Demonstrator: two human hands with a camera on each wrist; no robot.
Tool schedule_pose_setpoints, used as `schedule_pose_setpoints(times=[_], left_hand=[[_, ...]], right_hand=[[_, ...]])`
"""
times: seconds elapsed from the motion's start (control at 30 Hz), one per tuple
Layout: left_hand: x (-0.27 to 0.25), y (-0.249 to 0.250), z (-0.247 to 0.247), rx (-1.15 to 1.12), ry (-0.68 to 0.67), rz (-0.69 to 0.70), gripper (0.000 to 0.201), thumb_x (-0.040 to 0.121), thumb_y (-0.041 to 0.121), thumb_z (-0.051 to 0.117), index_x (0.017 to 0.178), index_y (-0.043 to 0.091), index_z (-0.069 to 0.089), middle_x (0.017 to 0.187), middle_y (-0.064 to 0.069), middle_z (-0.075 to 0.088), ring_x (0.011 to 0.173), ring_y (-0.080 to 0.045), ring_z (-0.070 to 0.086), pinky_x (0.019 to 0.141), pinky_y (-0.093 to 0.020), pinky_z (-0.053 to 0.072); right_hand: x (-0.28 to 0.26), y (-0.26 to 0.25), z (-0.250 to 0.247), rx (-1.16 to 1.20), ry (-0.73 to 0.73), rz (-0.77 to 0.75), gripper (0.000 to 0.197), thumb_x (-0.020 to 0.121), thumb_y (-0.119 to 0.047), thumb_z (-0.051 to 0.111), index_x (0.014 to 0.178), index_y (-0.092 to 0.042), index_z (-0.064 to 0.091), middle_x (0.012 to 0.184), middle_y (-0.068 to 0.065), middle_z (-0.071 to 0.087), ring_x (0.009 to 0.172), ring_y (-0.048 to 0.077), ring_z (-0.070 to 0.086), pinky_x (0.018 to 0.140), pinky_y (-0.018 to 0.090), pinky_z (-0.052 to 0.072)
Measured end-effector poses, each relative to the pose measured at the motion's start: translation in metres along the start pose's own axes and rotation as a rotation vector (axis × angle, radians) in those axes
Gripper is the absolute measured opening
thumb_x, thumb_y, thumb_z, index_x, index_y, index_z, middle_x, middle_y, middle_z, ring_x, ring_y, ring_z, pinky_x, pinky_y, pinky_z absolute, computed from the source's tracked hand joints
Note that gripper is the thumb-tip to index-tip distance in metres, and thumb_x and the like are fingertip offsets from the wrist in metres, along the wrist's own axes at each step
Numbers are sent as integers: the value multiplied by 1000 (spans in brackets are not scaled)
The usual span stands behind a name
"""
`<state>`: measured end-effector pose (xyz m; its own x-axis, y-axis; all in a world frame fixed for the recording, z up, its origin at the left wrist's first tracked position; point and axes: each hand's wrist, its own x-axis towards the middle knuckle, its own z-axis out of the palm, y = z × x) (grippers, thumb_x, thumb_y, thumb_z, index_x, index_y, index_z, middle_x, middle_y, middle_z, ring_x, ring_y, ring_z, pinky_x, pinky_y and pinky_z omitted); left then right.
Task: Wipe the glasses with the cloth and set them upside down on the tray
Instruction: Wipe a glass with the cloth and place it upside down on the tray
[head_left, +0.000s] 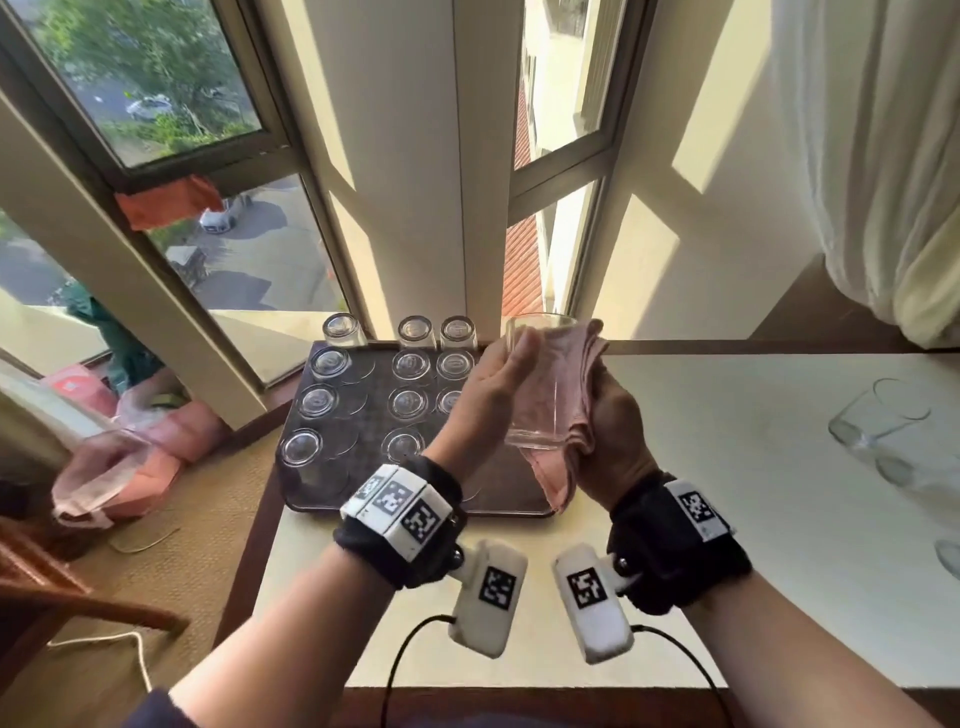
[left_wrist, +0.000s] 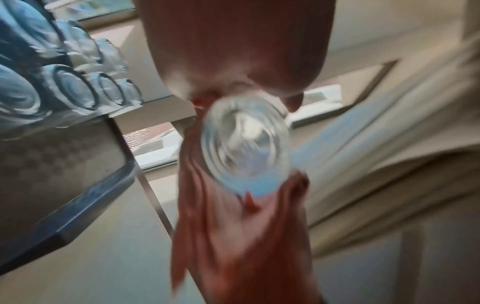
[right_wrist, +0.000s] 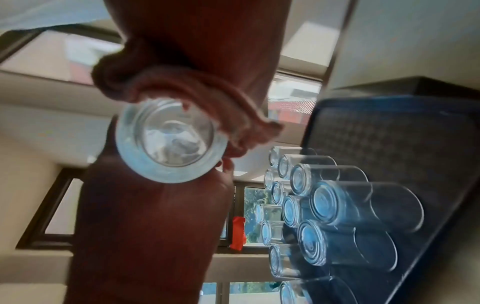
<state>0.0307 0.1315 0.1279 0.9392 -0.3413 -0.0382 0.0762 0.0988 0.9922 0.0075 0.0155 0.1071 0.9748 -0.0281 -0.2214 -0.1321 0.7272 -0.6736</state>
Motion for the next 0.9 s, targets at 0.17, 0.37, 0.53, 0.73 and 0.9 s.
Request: schedule_pose_setpoints(times=[0.17, 0.37, 0.53, 0.73, 0.9], left_hand=[[-6, -3, 9, 263, 162, 31, 26, 101, 34, 57, 122, 19, 55, 120, 2, 67, 106, -8, 64, 99, -35, 50], [-6, 8, 8, 130, -69, 27, 17, 108, 30, 34, 104, 27, 50, 102, 8, 59, 80, 14, 63, 74, -8, 49], [-1, 9, 0, 238, 29, 46, 46, 99, 48, 49, 129, 12, 53, 125, -12, 66, 113, -22, 66, 101, -44, 52], [-7, 7, 18, 148, 134, 52, 64, 84, 67, 57, 121, 16, 50, 115, -7, 67, 104, -17, 68, 93, -40, 55], [-1, 2, 1, 115, 93, 49, 46, 105, 48, 37, 101, 11, 66, 94, -10, 71, 85, -28, 67, 79, -34, 54]], right_hand=[[0, 5, 4, -251, 13, -177, 58, 100, -40, 40, 136, 5, 46, 132, 32, 56, 109, 33, 67, 90, 44, 57], [-3, -8, 7, -114, 11, -8, 58, 97, -47, 40, 136, -7, 52, 130, 19, 64, 123, 56, 50, 102, 68, 41], [-6, -8, 10, -199, 66, -135, 52, 104, -40, 36, 133, -1, 52, 124, 28, 63, 116, 46, 61, 94, 56, 53], [-2, -2, 18, -299, 48, -184, 48, 106, -37, 38, 130, 1, 54, 123, 25, 65, 115, 40, 64, 104, 58, 46], [-3, -10, 14, -187, 69, -86, 58, 100, -48, 45, 134, -1, 53, 132, 26, 60, 121, 42, 60, 105, 60, 44]])
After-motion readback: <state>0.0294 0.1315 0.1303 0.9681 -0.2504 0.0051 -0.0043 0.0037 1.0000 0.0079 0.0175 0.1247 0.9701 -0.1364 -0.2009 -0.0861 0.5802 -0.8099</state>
